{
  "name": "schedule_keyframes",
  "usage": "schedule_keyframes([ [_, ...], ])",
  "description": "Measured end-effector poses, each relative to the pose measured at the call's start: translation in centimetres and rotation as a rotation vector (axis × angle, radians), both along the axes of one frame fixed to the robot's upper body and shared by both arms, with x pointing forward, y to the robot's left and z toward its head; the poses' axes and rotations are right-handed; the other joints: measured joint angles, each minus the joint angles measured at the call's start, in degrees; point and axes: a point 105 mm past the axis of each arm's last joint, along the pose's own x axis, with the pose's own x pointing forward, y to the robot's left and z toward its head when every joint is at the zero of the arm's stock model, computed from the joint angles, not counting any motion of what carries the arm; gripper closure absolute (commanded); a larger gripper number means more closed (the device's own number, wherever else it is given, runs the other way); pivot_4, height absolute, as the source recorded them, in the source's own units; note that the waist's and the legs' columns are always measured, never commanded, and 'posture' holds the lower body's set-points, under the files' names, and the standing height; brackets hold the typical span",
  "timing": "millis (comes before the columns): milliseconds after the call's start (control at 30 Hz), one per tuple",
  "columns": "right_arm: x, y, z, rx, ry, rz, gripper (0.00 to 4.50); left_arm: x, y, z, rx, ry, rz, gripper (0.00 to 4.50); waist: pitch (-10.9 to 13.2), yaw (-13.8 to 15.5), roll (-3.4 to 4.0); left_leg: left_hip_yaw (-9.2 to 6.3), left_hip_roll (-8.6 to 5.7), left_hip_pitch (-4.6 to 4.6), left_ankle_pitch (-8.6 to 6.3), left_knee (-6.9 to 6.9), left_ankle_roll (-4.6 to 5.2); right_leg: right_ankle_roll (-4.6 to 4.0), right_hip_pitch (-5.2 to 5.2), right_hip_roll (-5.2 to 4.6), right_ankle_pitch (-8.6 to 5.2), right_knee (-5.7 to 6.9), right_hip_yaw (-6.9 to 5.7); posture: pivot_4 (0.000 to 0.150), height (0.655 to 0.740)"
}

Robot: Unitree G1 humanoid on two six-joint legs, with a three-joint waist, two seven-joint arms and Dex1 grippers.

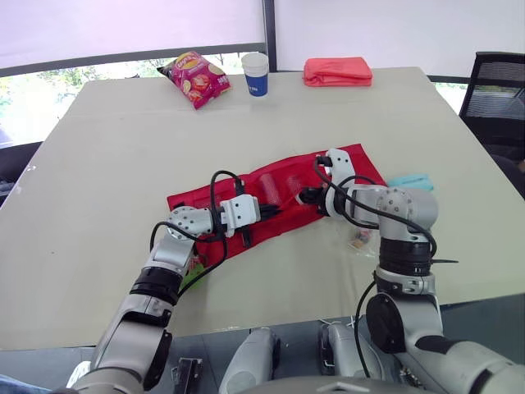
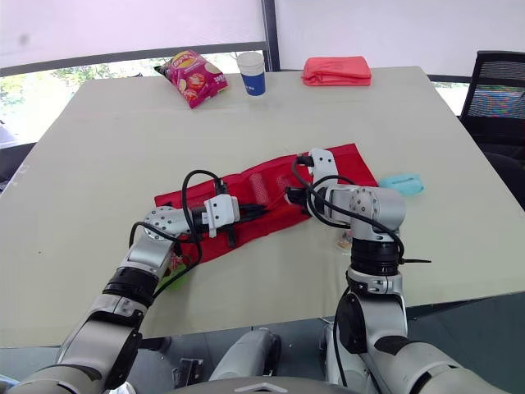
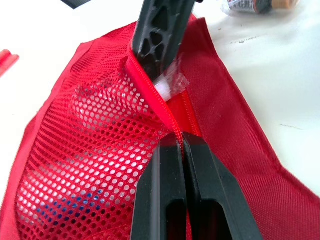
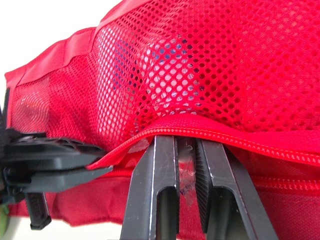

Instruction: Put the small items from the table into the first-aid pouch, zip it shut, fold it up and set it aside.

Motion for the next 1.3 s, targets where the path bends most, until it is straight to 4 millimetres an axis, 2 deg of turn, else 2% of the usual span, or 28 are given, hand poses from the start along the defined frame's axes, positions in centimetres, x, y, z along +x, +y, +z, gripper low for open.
schedule_keyframes([
  [33,0.1,0.0,0.1,0.003,-0.007,-0.005,4.4,0.1,0.0,0.0,-0.005,-0.006,0.006,4.5,0.0,0.0,0.0,0.0,0.0,0.0,0.0,0.0,0.01,0.0,0.0,0.0,0.0,0.0,0.0,0.15,0.7395],
  [67,0.2,0.1,0.2,0.008,-0.017,-0.007,3.55,0.2,0.0,0.0,-0.012,-0.009,0.014,4.5,0.0,0.0,0.0,0.0,0.0,0.0,-0.01,0.0,0.02,0.0,0.0,0.01,0.0,0.01,0.0,0.15,0.7395],
  [100,0.3,0.1,0.4,0.013,-0.028,-0.01,3.25,0.3,0.1,0.0,-0.016,-0.01,0.021,4.5,0.0,0.0,0.0,0.0,0.0,0.0,-0.01,0.0,0.02,0.0,0.0,0.02,0.0,0.01,0.0,0.15,0.7395],
  [267,0.0,0.8,0.4,0.02,-0.059,0.021,0.88,0.7,0.2,0.1,-0.036,0.002,0.043,4.5,0.0,-0.1,0.0,0.0,0.0,0.01,-0.01,0.0,0.03,0.0,0.0,0.04,0.0,0.02,-0.01,0.15,0.7395],
  [367,-0.8,0.8,-0.3,0.004,-0.069,0.073,0.88,1.0,0.1,0.3,-0.064,0.028,0.059,4.5,0.0,0.0,0.0,-0.01,-0.01,-0.02,-0.01,0.01,0.04,0.01,0.0,0.06,0.0,0.01,-0.03,0.15,0.7395],
  [467,-1.4,-0.2,-0.5,-0.039,-0.107,0.121,0.88,1.5,0.3,0.8,-0.081,0.032,0.076,4.5,0.0,0.0,0.0,0.02,-0.05,-0.02,-0.01,0.04,0.05,0.04,0.02,0.07,0.0,-0.01,-0.02,0.15,0.7395],
  [600,-1.8,-1.7,-0.4,-0.115,-0.192,0.176,0.88,1.7,0.6,1.0,-0.103,0.042,0.091,4.5,0.0,-0.1,0.0,0.02,-0.01,-0.01,-0.01,0.02,0.05,0.04,0.01,0.13,0.0,-0.01,-0.04,0.15,0.7395],
  [700,-2.9,-2.4,-0.3,-0.19,-0.324,0.298,0.88,1.7,0.8,0.8,-0.122,0.09,0.083,4.5,0.0,-0.2,0.0,0.04,0.02,-0.02,-0.01,0.01,0.05,0.08,0.02,0.12,-0.02,-0.04,-0.05,0.15,0.7395],
  [800,-2.9,-3.4,-0.2,-0.299,-0.468,0.371,1.75,1.5,0.9,1.0,-0.133,0.128,0.055,4.5,0.0,-0.2,-0.01,0.06,0.01,0.0,-0.02,0.04,0.06,0.29,0.06,0.14,-0.15,-0.07,-0.07,0.15,0.7395],
  [933,-3.0,-3.2,-0.7,-0.372,-0.573,0.449,3.76,1.4,1.0,1.1,-0.136,0.15,0.035,4.5,0.0,-0.2,-0.03,0.08,0.08,0.0,-0.01,0.04,0.04,0.26,0.05,0.11,-0.14,-0.08,-0.05,0.15,0.7395],
  [1000,-2.9,-2.7,-1.2,-0.382,-0.589,0.469,4.44,1.5,1.1,1.2,-0.14,0.161,0.029,4.5,0.0,-0.1,-0.03,0.08,0.1,0.0,-0.01,0.04,0.04,0.09,0.05,0.09,-0.04,-0.08,-0.05,0.15,0.7395],
  [1200,-2.3,-1.2,-2.7,-0.393,-0.598,0.492,4.44,1.5,1.2,0.9,-0.138,0.181,0.024,4.5,0.0,0.0,-0.03,0.08,0.07,-0.01,0.02,0.05,-0.01,0.06,0.05,0.12,-0.02,-0.08,-0.03,0.15,0.7395],
  [1300,-1.6,-0.9,-2.7,-0.399,-0.615,0.472,4.44,1.5,1.2,0.9,-0.136,0.181,0.022,4.5,0.0,0.0,-0.03,0.08,0.07,0.0,0.02,0.05,-0.02,0.06,0.04,0.14,-0.02,-0.08,-0.03,0.15,0.7395],
])
